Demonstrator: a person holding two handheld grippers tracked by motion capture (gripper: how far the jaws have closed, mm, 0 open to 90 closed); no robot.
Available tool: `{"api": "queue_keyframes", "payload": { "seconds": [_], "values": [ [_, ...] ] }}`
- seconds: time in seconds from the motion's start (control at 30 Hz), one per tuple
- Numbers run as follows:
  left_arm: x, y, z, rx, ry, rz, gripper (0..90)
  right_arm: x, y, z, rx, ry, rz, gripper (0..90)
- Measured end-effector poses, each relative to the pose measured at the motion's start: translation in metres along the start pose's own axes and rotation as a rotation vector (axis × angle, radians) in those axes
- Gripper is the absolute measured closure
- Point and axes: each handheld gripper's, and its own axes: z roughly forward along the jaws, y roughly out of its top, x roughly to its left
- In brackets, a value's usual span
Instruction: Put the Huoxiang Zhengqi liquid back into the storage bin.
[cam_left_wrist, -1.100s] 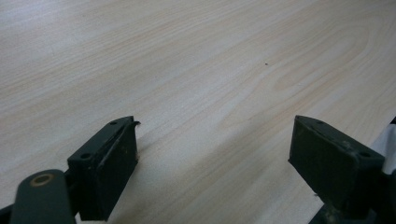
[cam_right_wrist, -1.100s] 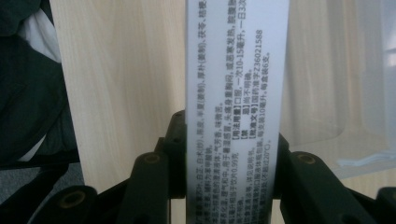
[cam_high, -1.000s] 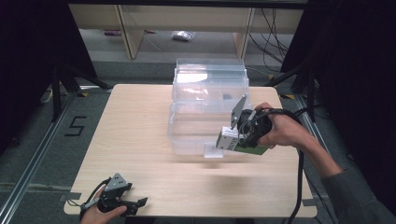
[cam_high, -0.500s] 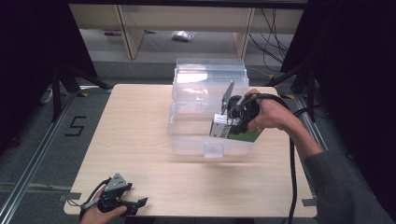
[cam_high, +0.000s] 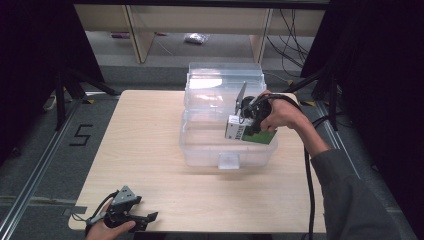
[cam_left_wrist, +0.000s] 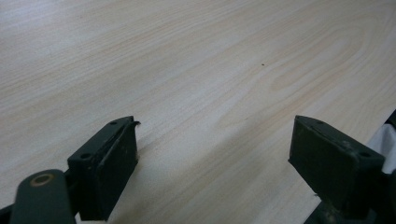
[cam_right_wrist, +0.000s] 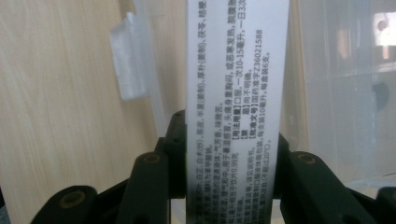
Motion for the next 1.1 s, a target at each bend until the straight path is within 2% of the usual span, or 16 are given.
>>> {"api": "queue_keyframes", "payload": {
  "seconds": [0.03, 0.17, 0.2, 0.23, 0.27, 0.37, 0.4, 0.5, 0.53, 0.6, 0.63, 0.73, 0.9, 0.93, 1.03, 1.1],
  "values": [
    [0.000, 0.000, 0.000, -0.003, 0.001, -0.001, 14.8, -0.001, -0.001, 0.003, 0.009, 0.006, 0.027, 64.9],
    [0.000, 0.000, 0.001, -0.002, -0.004, 0.000, 14.8, -0.005, -0.003, 0.016, 0.033, 0.021, 0.047, 64.9],
    [0.000, 0.000, 0.001, 0.001, -0.003, -0.003, 14.8, -0.008, -0.004, 0.020, 0.016, 0.023, -0.001, 64.9],
    [0.000, 0.000, 0.000, 0.003, -0.004, 0.002, 14.8, -0.007, -0.003, 0.020, 0.041, 0.030, 0.026, 64.9],
    [0.001, 0.000, 0.000, 0.007, -0.005, 0.004, 14.8, -0.008, -0.003, 0.024, 0.026, 0.019, -0.005, 64.9],
    [0.001, 0.000, 0.000, 0.008, -0.008, 0.005, 14.8, -0.009, -0.004, 0.030, 0.038, 0.037, 0.015, 64.9],
    [0.001, 0.000, 0.001, 0.008, -0.008, 0.007, 14.8, -0.010, -0.005, 0.033, 0.019, 0.032, 0.008, 64.9],
    [0.001, 0.000, 0.001, 0.003, -0.007, 0.001, 14.8, -0.013, -0.007, 0.042, 0.029, 0.047, -0.001, 64.9],
    [0.001, 0.000, 0.001, 0.003, -0.007, 0.003, 14.8, -0.012, -0.008, 0.043, 0.052, 0.048, 0.032, 64.9],
    [-0.001, 0.000, 0.003, -0.020, -0.009, -0.023, 14.8, -0.015, -0.009, 0.048, 0.033, 0.044, -0.009, 64.8],
    [-0.001, 0.000, 0.003, -0.020, -0.010, -0.014, 14.8, -0.017, -0.010, 0.049, 0.028, 0.046, -0.024, 64.8],
    [-0.001, 0.000, 0.003, -0.021, -0.009, -0.024, 14.8, -0.017, -0.011, 0.052, 0.036, 0.057, 0.003, 64.9],
    [-0.001, 0.000, 0.003, -0.019, -0.009, -0.024, 14.8, -0.017, -0.014, 0.059, 0.052, 0.060, -0.003, 64.8],
    [0.000, 0.000, 0.003, -0.019, -0.010, -0.015, 14.8, -0.018, -0.014, 0.062, 0.033, 0.068, -0.030, 64.8],
    [-0.001, 0.000, 0.003, -0.018, -0.011, -0.015, 14.8, -0.016, -0.016, 0.064, 0.067, 0.075, 0.005, 64.8],
    [0.001, 0.000, 0.003, -0.005, 0.001, -0.003, 14.8, -0.016, -0.017, 0.065, 0.072, 0.076, 0.005, 64.8]
  ]
}}
